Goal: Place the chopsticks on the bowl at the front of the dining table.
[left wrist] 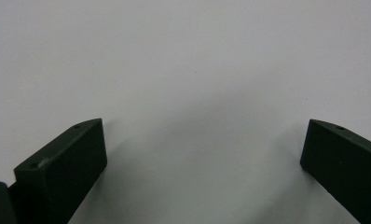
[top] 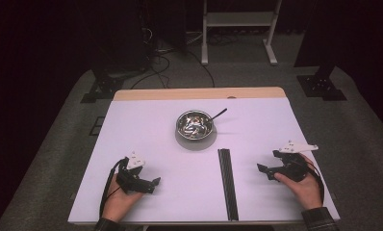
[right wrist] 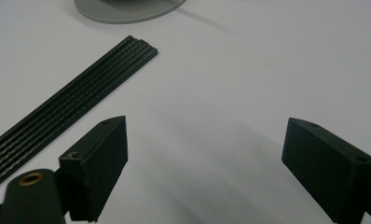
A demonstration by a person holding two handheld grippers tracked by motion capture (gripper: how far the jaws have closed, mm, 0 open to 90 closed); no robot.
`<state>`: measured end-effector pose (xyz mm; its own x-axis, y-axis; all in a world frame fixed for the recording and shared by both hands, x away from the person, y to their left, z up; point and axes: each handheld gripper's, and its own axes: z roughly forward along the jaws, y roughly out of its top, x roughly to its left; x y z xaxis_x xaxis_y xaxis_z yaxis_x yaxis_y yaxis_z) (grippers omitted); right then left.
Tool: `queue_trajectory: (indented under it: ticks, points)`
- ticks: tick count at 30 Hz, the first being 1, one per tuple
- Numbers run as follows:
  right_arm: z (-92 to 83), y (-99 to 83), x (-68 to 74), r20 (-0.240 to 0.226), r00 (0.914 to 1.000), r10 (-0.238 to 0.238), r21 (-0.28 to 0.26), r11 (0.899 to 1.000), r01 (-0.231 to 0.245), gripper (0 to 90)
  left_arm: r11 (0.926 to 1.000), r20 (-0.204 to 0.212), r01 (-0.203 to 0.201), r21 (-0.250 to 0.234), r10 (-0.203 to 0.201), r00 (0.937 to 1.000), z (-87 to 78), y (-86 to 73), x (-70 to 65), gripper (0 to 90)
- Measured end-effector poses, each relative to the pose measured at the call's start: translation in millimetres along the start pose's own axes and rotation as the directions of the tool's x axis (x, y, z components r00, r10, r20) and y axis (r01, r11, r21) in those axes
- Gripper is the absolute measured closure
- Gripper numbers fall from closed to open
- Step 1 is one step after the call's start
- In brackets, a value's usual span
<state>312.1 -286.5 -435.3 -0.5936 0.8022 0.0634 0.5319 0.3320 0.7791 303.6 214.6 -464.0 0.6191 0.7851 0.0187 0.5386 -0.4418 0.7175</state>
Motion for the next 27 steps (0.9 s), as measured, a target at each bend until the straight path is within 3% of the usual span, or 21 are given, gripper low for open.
queue_trajectory:
  ticks: [16, 27]
  points:
    - [14.8, 16.1, 7.0, -0.012, 0.9996, -0.026, 0.009, 1.0, 0.026, 12.8, 1.0, 0.0, 0.0, 0.001, 0.0, 1.0, 0.2, 0.1, 0.1, 0.0]
    - [25.4, 23.4, 7.6, -0.027, 0.9995, -0.015, 0.023, 1.0, 0.016, 12.8, 1.0, 0.001, 0.001, 0.001, -0.001, 1.0, 0.2, 0.1, 0.1, 0.0]
